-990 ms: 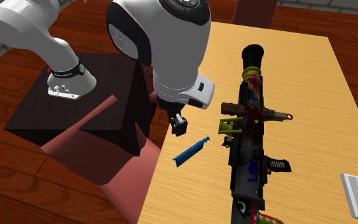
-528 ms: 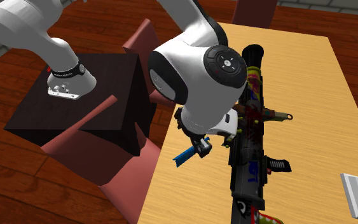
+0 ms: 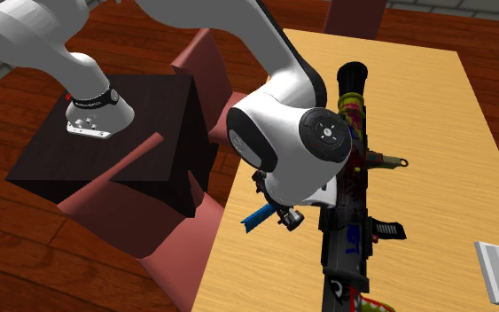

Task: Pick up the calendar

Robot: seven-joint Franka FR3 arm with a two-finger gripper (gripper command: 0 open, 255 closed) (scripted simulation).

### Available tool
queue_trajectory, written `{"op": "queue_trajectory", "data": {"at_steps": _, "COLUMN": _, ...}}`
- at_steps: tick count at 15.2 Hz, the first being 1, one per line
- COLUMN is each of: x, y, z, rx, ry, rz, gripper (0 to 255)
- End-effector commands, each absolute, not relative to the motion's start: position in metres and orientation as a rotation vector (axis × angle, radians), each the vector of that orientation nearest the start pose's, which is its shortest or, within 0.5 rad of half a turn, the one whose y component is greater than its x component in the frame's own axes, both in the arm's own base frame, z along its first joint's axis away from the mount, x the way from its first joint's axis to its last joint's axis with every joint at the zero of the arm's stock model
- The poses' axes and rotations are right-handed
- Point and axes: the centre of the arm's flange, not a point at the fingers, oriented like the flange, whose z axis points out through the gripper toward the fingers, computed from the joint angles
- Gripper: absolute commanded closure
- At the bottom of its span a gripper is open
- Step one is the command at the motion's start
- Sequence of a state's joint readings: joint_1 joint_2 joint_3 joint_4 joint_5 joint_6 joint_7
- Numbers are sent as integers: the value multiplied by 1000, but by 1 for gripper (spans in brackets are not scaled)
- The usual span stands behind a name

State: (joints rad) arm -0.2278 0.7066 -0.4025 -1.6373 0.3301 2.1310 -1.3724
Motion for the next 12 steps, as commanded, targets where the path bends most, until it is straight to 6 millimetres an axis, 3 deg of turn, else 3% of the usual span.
{"op": "queue_trajectory", "data": {"at_steps": 1, "x": 567, "y": -359, "z": 205, "rx": -2878, "ry": -910, "rz": 114, "gripper": 0}}
{"op": "queue_trajectory", "data": {"at_steps": 3, "x": 567, "y": -359, "z": 202, "rx": -2878, "ry": -910, "rz": 114, "gripper": 0}}
{"op": "queue_trajectory", "data": {"at_steps": 4, "x": 569, "y": -358, "z": 202, "rx": -2878, "ry": -910, "rz": 114, "gripper": 255}}
{"op": "queue_trajectory", "data": {"at_steps": 12, "x": 568, "y": -358, "z": 202, "rx": -2878, "ry": -910, "rz": 114, "gripper": 255}}
